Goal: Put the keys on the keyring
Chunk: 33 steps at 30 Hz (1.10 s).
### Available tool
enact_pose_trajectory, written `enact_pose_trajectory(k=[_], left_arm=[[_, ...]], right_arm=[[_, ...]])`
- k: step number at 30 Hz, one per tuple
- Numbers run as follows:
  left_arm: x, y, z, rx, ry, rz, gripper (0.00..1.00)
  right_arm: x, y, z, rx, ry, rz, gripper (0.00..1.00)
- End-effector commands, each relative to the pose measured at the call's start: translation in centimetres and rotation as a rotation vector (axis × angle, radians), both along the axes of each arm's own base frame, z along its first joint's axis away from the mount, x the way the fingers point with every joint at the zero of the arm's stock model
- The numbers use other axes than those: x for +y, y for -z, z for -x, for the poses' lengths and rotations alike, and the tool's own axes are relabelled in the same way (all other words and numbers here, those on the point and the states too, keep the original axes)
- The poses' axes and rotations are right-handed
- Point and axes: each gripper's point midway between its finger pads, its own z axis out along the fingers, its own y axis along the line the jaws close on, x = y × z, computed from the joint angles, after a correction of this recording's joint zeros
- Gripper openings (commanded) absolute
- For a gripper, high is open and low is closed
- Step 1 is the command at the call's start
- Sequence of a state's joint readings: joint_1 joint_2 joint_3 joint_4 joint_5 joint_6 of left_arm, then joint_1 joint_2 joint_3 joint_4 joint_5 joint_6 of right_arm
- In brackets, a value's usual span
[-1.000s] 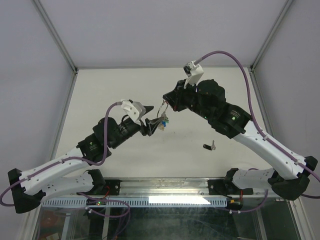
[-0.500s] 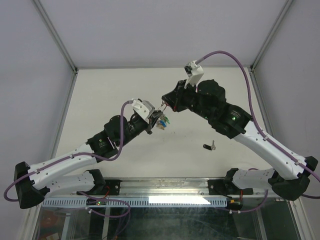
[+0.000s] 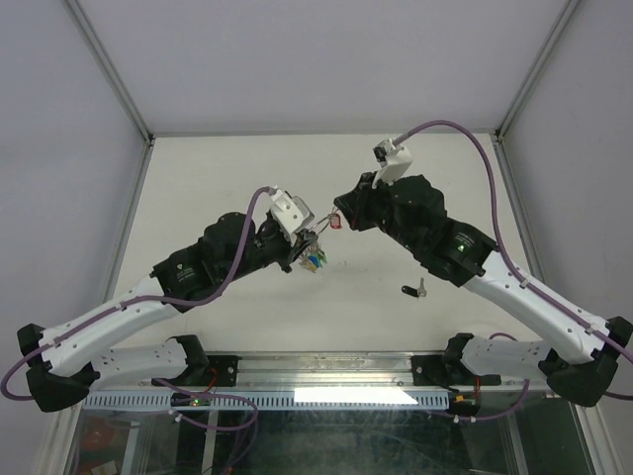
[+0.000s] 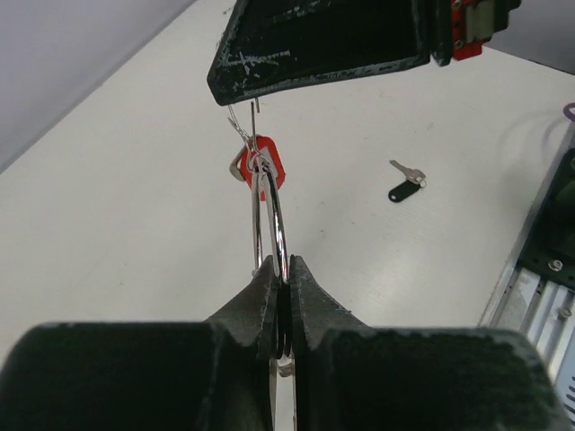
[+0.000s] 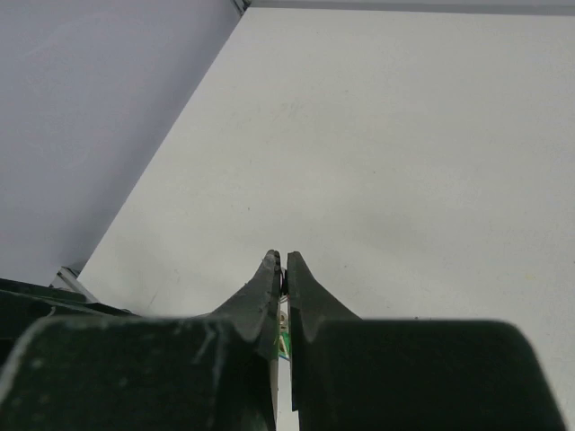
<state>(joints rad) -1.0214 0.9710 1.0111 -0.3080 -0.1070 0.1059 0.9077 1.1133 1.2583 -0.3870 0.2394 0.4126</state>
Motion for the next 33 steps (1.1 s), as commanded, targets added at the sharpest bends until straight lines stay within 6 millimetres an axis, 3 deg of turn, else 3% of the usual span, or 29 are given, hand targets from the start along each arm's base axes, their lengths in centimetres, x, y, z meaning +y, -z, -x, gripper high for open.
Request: enact_pose_trajectory(k=[1, 5, 14, 19, 21, 25, 28, 33], left_arm=[[0.3, -0.9, 2.3, 0.085, 0.074, -0.024, 0.00], [0.4, -1.0, 2.5, 0.116, 0.074, -0.042, 0.00], [0.3, -1.6, 2.3, 0.136, 0.059, -0.042, 0.00], [0.3, -1.9, 2.0, 0.135, 0.049, -0.030, 0.00], [0.4, -1.8, 1.6, 0.136, 0.037, -0.024, 0.00], [0.6, -1.5, 0.6, 0.153, 0.022, 0.017, 0.00], [1.0, -0.9, -0.5, 0.185, 0.016, 0.079, 0.00], [0.0, 2.1, -2.0, 0.228, 0.001, 0.111, 0.00]], right_arm=[[-2.1, -0.5, -1.4, -0.060, 0.115, 0.006, 0.04], [-2.9, 1.1, -1.7, -0.048, 0.143, 0.045, 0.11], [-5.8, 1.9, -2.0, -0.043, 0.211, 0.099, 0.23], [-6.2, 3.4, -2.0, -0.027, 0.181, 0.162, 0.36], [-5.7, 4.2, -1.6, -0.005, 0.133, 0.200, 0.44], [-5.1, 5.0, -0.8, 0.060, 0.080, 0.231, 0.70], [-5.1, 4.5, 0.0, 0.057, 0.048, 0.206, 0.80], [-5.1, 3.2, 1.3, 0.011, -0.003, 0.106, 0.98]])
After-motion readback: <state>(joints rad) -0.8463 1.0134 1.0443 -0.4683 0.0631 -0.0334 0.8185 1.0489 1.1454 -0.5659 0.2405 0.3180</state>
